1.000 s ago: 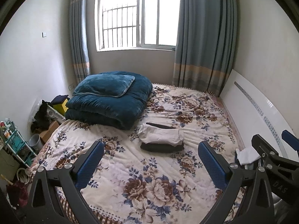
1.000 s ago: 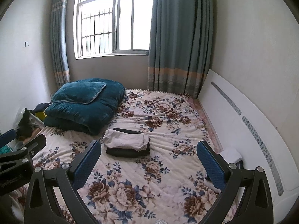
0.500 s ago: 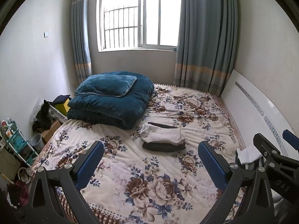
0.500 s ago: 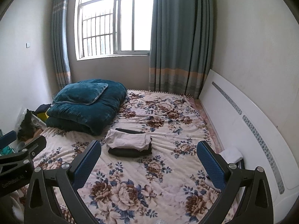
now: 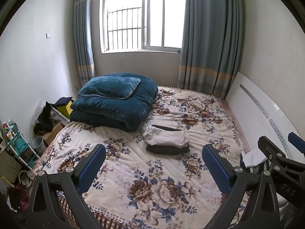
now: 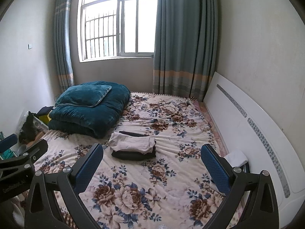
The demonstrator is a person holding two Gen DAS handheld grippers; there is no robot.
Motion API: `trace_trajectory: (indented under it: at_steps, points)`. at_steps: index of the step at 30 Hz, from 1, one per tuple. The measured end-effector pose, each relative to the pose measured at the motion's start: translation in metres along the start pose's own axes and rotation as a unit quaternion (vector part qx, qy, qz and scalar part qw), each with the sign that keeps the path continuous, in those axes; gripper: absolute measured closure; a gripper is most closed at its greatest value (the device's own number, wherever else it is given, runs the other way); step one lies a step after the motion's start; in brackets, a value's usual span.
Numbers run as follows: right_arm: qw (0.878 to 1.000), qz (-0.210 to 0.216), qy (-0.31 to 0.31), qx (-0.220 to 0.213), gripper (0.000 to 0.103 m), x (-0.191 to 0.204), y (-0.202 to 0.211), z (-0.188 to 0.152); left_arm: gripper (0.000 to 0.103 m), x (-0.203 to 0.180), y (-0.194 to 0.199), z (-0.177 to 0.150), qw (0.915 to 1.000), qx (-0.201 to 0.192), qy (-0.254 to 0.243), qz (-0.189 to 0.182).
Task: Fold small clothes
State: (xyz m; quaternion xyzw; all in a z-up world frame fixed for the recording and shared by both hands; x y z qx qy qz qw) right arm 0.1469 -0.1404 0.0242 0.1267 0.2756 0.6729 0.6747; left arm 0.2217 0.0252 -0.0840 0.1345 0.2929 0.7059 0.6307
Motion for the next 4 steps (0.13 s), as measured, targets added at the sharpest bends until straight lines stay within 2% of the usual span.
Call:
trace_trajectory:
  at_steps: [4]
  points:
    - [1.0, 0.0, 0.001, 0.0, 0.0, 0.0007, 0.0032, -0.0005, 0.0, 0.0029, 0.0041, -0.0018, 1.0, -0.004, 0.003, 0.006]
Point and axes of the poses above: each gripper's, at about its wrist camera, not at the fingertips, and y roughly against the way its jaws point, x to its left, z to its top, the point moved 6 cm from there along -y, roughly the way its jaws point, and after that the axes turned 10 degrees about y, right-handed, at the moved point
